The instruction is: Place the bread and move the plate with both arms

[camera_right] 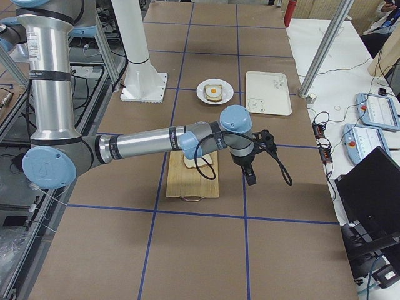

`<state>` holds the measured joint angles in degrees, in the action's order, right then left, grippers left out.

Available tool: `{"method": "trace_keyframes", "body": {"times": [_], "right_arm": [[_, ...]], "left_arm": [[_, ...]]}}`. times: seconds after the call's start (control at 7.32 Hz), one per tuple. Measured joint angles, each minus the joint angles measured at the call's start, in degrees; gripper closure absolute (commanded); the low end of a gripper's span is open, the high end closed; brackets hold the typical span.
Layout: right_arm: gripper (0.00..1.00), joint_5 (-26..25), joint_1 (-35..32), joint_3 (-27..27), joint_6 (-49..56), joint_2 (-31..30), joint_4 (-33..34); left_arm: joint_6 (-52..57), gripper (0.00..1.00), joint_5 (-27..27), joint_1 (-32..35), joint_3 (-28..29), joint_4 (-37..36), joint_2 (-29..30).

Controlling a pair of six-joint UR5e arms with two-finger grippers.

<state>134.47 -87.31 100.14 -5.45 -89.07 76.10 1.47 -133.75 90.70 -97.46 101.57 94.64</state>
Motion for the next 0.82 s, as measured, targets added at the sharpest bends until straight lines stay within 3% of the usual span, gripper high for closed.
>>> {"method": "trace_keyframes", "body": {"times": [0.27,0.55,0.82], "right_arm": [[0.01,3.01,2.42,0.32,-7.89,-3.26,-5.42],[0.01,3.66,7.60,0.28,-20.41,-9.71,-19.22],[0.03,0.43,16.02,0.10,-32.46,-13.24,-29.84]], "left_arm": [[-0.66,0.01,0.07,0.00,0.51,0.40,-0.43],[-0.75,0.01,0.07,0.00,0.48,0.48,-0.80],[-0.85,0.01,0.07,0.00,0.56,1.60,-1.04]]}}
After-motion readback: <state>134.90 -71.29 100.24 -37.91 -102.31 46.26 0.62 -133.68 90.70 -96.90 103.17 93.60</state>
